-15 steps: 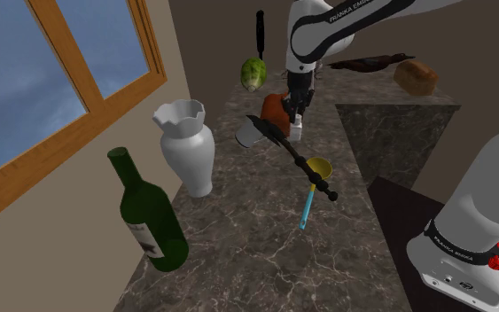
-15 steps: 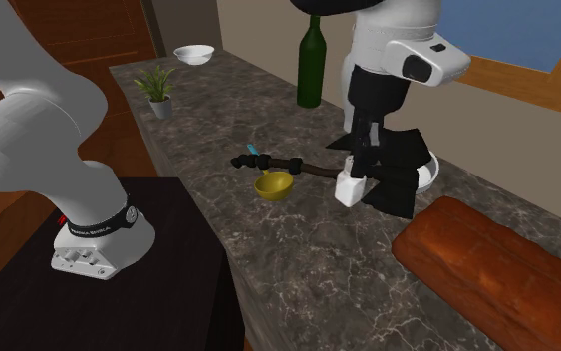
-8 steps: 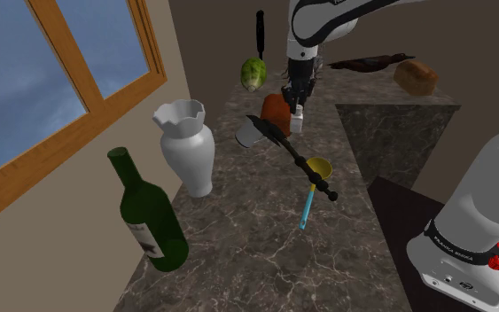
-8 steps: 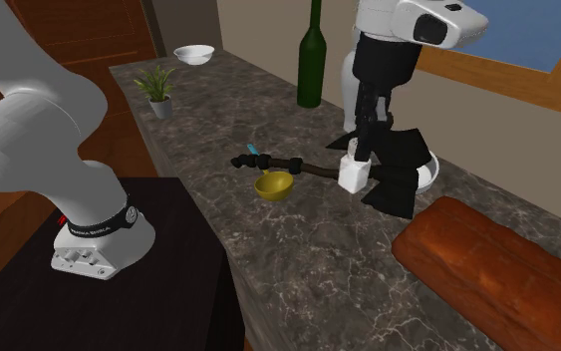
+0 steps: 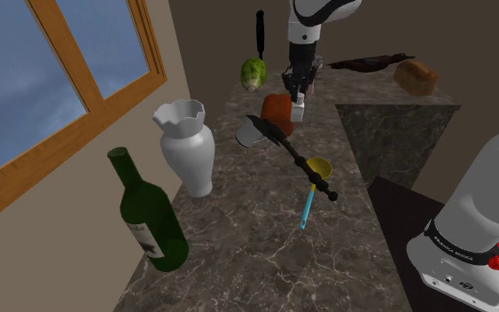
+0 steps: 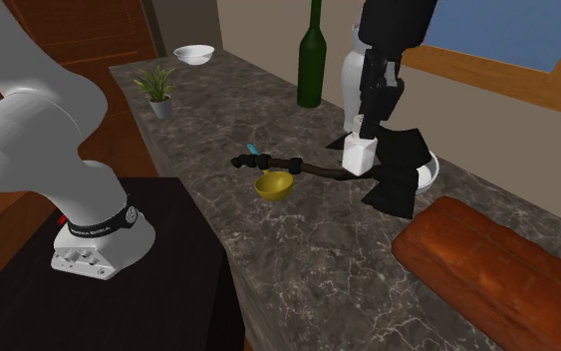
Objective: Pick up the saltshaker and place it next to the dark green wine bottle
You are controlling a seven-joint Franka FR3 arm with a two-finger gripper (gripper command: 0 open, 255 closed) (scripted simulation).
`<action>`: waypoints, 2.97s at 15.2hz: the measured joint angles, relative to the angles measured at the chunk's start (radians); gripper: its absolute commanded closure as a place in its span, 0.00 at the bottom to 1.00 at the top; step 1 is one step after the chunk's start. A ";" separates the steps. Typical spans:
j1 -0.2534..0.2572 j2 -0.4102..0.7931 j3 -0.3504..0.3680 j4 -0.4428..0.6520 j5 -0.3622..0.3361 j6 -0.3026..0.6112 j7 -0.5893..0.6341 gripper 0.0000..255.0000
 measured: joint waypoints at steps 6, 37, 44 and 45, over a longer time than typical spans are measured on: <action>0.000 -0.005 0.001 0.075 0.000 -0.079 0.002 1.00; 0.000 0.112 -0.001 0.639 0.005 -0.527 0.003 1.00; -0.003 0.185 -0.004 0.840 0.010 -0.655 0.000 1.00; -0.004 0.205 -0.005 0.885 0.011 -0.680 -0.001 1.00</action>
